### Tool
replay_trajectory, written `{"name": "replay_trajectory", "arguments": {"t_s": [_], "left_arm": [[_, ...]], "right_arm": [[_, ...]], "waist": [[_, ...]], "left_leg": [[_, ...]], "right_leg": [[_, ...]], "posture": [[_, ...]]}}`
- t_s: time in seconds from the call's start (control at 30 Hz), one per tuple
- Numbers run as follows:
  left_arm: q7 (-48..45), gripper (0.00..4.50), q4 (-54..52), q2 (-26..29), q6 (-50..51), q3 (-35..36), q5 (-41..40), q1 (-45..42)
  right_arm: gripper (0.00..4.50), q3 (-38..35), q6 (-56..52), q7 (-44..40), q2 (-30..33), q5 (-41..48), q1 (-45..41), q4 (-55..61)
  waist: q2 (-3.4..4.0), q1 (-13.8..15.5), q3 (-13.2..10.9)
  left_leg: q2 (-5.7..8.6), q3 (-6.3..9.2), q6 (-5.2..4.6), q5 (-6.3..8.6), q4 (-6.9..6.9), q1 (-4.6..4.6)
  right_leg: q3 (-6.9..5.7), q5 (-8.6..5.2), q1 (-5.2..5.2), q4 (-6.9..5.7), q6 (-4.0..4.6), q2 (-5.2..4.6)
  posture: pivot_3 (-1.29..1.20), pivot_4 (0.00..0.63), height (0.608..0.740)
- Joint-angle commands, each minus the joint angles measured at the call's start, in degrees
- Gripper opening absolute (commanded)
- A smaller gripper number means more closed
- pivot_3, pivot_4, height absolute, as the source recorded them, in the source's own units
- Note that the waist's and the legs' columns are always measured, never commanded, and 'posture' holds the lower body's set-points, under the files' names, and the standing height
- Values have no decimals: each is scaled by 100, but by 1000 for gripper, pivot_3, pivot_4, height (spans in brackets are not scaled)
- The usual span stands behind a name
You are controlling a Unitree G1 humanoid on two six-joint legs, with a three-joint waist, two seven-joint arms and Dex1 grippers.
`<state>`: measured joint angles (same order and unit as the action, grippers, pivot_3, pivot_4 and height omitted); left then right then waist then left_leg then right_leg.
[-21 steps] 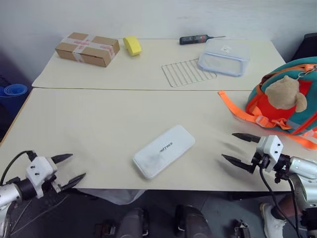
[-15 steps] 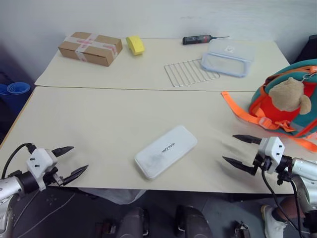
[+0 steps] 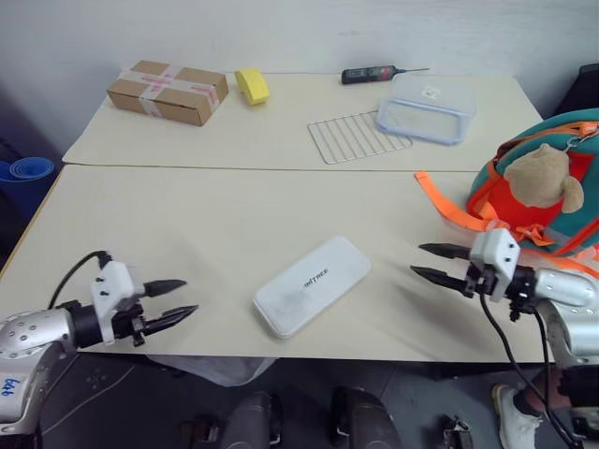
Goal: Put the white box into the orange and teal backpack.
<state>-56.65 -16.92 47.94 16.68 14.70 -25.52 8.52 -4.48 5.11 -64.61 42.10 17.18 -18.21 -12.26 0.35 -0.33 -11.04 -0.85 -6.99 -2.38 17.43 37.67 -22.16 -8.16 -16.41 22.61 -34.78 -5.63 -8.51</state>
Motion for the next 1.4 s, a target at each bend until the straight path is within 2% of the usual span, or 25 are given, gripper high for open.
{"name": "replay_trajectory", "arguments": {"t_s": [0.03,0.1,0.17,0.2,0.4,0.7,0.9,1.07,1.13,1.23,1.27,1.33,1.37,1.4], "left_arm": [[-12,1371,-466,-49,75,-622,184,-166],[84,719,-381,-158,100,-788,230,-310],[75,158,-313,-246,94,-1097,341,-456],[49,41,-305,-284,176,-1235,334,-533],[255,41,-116,-647,275,-1682,514,-1055],[624,41,554,-1367,165,-1976,910,-1956],[804,41,1118,-1899,88,-2203,1174,-2570],[647,41,1284,-1751,330,-2052,1089,-2655],[480,459,1325,-1509,692,-1771,830,-2603],[140,1277,1264,-1033,1978,-1476,183,-2657],[167,1590,1284,-915,2763,-1371,-113,-2780],[207,2199,1661,-639,5355,-1254,-764,-3427],[121,2515,2060,-666,6335,-1104,-1102,-3865],[79,2861,2331,-719,6905,-983,-1301,-4162]], "right_arm": [[854,356,409,179,-263,-479,-428,-474],[135,483,587,206,-453,-589,-650,-729],[0,661,755,233,-690,-742,-916,-1038],[0,746,800,265,-800,-827,-1046,-1196],[0,999,632,13,-1116,-844,-1336,-1447],[0,574,83,-329,-485,-328,-300,-94],[0,58,-176,-32,-46,-260,597,632],[0,-274,-200,622,181,-673,1055,701],[0,-382,-200,690,284,-682,1131,662],[0,-436,-234,653,399,-592,1217,721],[0,-442,-219,635,437,-591,1243,747],[0,-465,-190,598,514,-582,1286,795],[0,-472,-164,569,536,-561,1280,814],[0,-476,-151,551,545,-544,1271,825]], "waist": [[0,2,0],[0,4,0],[1,6,-1],[1,1,-1],[1,9,-1],[1,31,0],[-1,41,0],[-1,16,0],[-1,14,0],[-2,23,0],[-2,22,0],[-7,47,-4],[-14,65,-7],[-14,73,-7]], "left_leg": [[1,-3,0,0,1,-1],[0,-4,1,0,1,-2],[-1,-4,4,-4,-1,-3],[-1,-4,2,-5,2,-3],[-1,-6,-8,-11,17,-7],[2,2,-16,-8,31,-11],[3,1,-17,-8,32,-11],[1,-4,-15,-8,31,-9],[0,-5,-14,-9,32,-7],[-1,-3,-14,-10,34,-8],[-2,-3,-14,-10,34,-7],[-1,-3,-15,-10,34,-7],[2,7,-18,-12,40,-10],[4,10,-20,-13,45,-11]], "right_leg": [[4,0,1,-3,0,0],[4,0,6,-9,0,5],[2,-1,9,-22,1,8],[2,-1,8,-26,1,10],[4,0,6,-38,0,10],[-2,3,-5,-35,-5,6],[-7,4,-7,-33,-8,8],[-4,4,-6,-34,-8,10],[-3,4,-6,-33,-8,12],[0,4,-4,-30,-8,12],[0,4,-4,-29,-8,12],[4,4,-5,-31,-9,11],[-2,3,-9,-34,-10,26],[0,3,-9,-33,-11,31]], "posture": [[0,150,740],[0,150,740],[0,150,740],[0,150,740],[0,150,740],[0,150,740],[0,150,740],[0,150,740],[0,150,740],[0,150,740],[0,150,740],[0,150,740],[0,150,740],[0,150,740]]}}
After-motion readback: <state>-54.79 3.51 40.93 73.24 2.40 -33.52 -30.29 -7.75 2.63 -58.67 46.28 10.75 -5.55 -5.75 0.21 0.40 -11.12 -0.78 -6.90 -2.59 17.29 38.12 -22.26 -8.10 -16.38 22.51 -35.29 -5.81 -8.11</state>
